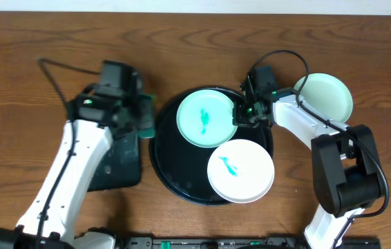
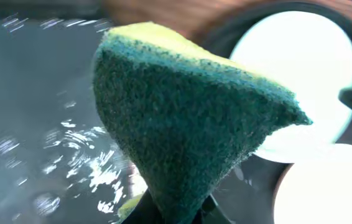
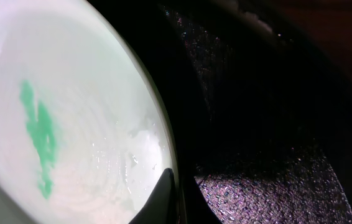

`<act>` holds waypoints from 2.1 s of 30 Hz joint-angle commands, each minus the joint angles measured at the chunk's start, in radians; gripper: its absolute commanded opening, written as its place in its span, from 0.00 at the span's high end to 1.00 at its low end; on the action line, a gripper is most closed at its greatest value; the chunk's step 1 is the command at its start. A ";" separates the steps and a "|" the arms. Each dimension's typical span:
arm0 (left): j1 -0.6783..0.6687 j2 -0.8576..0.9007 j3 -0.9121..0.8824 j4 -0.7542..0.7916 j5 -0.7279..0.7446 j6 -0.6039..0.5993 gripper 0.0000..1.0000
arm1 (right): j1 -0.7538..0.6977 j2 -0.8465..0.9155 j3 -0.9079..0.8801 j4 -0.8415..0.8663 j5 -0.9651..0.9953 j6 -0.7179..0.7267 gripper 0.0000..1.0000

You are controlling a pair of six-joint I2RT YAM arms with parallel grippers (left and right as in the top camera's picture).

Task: Clean dirty plates on tray and stack at the side
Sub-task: 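Scrub the tilted mint plate's face with the sponge in the left gripper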

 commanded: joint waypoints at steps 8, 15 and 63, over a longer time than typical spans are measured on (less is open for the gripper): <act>-0.210 0.227 0.117 0.145 0.049 -0.097 0.93 | 0.003 0.016 -0.002 -0.008 -0.019 -0.024 0.99; -0.235 0.426 0.117 0.239 0.124 -0.227 0.93 | 0.003 0.016 -0.002 -0.009 -0.019 -0.024 0.99; -0.101 0.739 0.198 0.324 -0.013 -0.227 0.93 | 0.003 0.016 -0.002 -0.077 -0.022 -0.035 0.99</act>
